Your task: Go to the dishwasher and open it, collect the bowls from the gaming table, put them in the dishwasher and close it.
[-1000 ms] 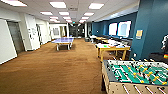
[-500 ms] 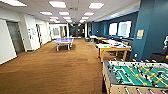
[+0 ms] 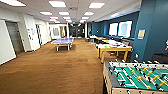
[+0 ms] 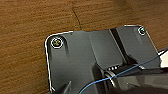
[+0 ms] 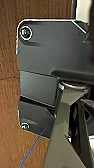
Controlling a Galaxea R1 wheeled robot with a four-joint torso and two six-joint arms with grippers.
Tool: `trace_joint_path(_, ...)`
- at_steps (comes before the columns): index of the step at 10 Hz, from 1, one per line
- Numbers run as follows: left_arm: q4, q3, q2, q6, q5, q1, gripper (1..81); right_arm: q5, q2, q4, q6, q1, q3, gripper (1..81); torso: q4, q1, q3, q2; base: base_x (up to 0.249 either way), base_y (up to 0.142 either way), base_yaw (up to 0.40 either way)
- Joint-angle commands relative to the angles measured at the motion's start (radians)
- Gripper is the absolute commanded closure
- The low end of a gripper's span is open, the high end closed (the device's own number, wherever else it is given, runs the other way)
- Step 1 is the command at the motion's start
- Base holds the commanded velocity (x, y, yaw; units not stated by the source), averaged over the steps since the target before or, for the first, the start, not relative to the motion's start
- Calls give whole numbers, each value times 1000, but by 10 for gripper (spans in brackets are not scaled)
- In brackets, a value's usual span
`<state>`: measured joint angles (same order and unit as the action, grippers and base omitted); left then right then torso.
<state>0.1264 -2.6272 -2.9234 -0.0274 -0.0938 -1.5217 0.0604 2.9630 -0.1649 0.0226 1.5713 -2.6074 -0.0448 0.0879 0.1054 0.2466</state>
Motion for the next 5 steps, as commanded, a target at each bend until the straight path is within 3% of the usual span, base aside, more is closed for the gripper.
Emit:
trace_joint_path(1,-2,1,9,0,43,61,10,-42,-2,-4,5,-53,4,10,0,0,0,0,109,0,0)
trace_joint_path(5,-2,1,9,0,43,61,10,-42,0,-4,4,-53,3,10,0,0,0,0,109,0,0)
